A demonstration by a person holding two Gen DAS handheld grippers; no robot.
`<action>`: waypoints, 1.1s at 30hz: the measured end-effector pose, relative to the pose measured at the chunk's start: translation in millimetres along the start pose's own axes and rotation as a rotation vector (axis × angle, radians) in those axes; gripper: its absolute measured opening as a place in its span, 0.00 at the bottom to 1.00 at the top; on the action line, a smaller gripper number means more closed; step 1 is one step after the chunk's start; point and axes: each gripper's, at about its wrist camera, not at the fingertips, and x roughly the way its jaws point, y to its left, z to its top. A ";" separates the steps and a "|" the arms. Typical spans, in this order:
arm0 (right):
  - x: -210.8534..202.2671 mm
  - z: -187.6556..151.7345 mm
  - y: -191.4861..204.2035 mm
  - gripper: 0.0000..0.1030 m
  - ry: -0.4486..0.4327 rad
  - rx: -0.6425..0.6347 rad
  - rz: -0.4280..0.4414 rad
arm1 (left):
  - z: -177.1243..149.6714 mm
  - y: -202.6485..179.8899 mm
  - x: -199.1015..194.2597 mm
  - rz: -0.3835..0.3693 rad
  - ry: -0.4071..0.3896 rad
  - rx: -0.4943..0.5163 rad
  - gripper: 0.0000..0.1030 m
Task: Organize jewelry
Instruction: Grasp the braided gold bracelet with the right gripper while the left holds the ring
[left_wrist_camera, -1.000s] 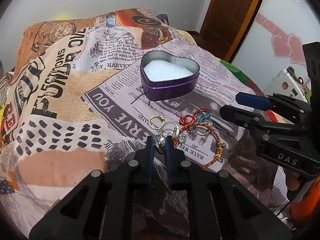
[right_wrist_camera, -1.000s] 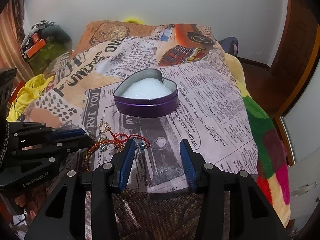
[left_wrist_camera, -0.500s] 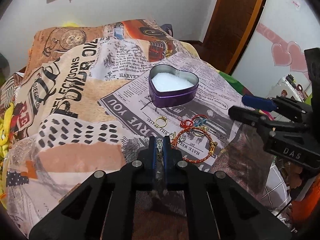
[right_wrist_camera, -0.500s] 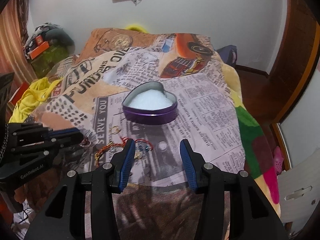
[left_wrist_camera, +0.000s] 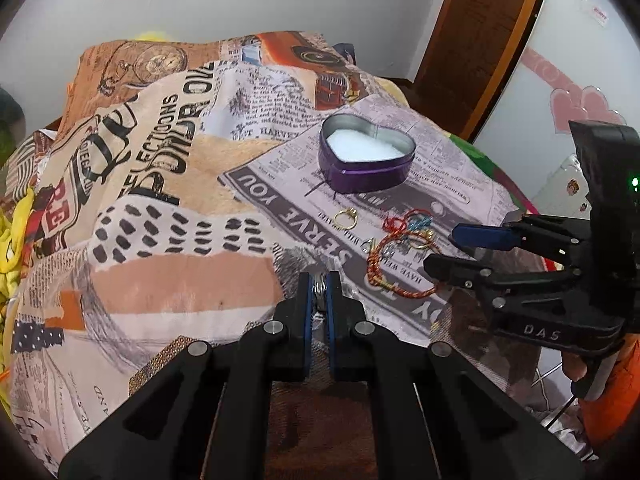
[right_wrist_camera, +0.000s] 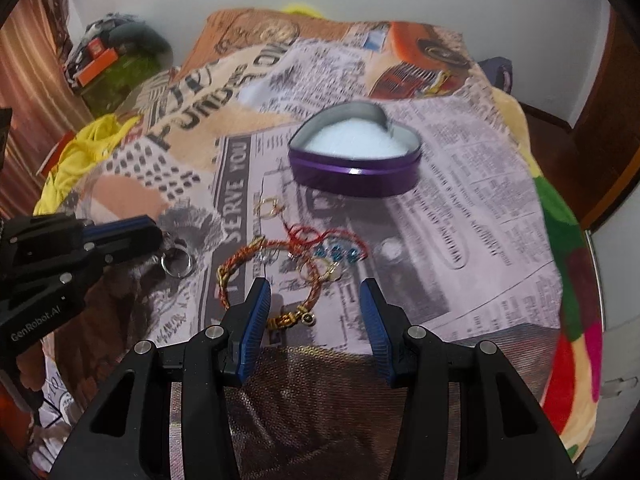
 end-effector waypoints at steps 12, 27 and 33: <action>7.8 -3.2 4.5 0.07 -0.013 -0.021 -0.031 | -1.0 -0.3 6.3 -0.004 0.033 -0.002 0.08; -13.4 1.9 -17.8 0.04 -0.092 0.043 -0.075 | 9.4 -19.4 27.1 -0.032 0.070 0.020 0.27; -17.2 3.2 -25.0 0.04 -0.110 0.059 -0.077 | 15.5 -23.1 41.6 -0.029 0.080 0.019 0.27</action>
